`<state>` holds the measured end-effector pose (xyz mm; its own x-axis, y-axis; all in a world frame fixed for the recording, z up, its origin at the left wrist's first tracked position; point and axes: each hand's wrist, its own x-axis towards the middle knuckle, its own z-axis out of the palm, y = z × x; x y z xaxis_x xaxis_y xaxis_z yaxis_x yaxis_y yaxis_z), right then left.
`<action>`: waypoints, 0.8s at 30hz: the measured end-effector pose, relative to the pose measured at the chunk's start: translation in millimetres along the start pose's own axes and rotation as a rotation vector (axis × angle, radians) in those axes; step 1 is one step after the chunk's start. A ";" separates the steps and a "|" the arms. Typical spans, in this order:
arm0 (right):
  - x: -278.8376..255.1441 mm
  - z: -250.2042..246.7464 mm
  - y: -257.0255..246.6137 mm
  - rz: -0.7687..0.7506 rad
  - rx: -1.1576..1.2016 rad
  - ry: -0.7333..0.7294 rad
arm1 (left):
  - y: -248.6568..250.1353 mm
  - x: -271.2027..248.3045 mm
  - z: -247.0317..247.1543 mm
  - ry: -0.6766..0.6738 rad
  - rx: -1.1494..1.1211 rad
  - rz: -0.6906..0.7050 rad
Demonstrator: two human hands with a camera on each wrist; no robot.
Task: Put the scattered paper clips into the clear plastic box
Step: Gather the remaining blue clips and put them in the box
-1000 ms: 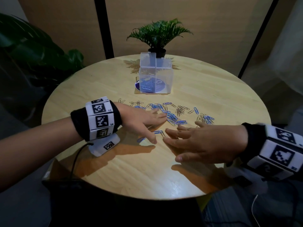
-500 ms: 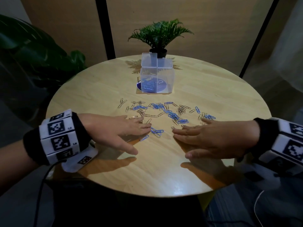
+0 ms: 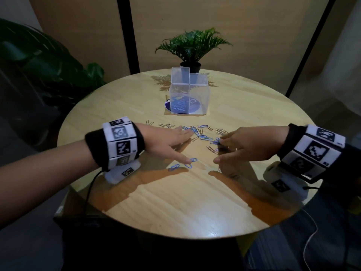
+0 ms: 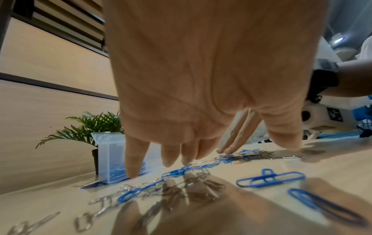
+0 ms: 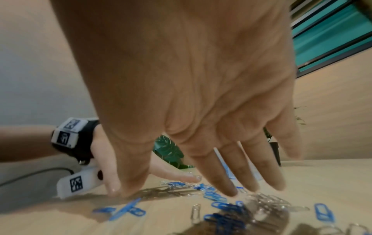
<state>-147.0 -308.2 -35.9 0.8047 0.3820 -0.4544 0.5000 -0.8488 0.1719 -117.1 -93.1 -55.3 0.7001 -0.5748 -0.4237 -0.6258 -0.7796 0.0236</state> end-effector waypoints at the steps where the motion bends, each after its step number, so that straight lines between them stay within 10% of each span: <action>1: 2.0 -0.3 0.0 0.016 -0.005 0.022 | 2.1 4.2 -2.9 -0.016 0.012 0.003; 15: 17.8 -0.8 -12.7 -0.152 0.007 -0.003 | -34.0 -20.7 0.1 -0.152 -0.030 -0.100; 24: 48.2 -15.6 -4.2 -0.047 -0.052 0.042 | -14.2 12.2 -20.6 0.070 0.075 -0.104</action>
<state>-105.3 -280.5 -44.9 0.7920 0.4367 -0.4266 0.5526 -0.8098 0.1970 -92.6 -94.2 -42.2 0.7833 -0.5098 -0.3557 -0.5706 -0.8167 -0.0858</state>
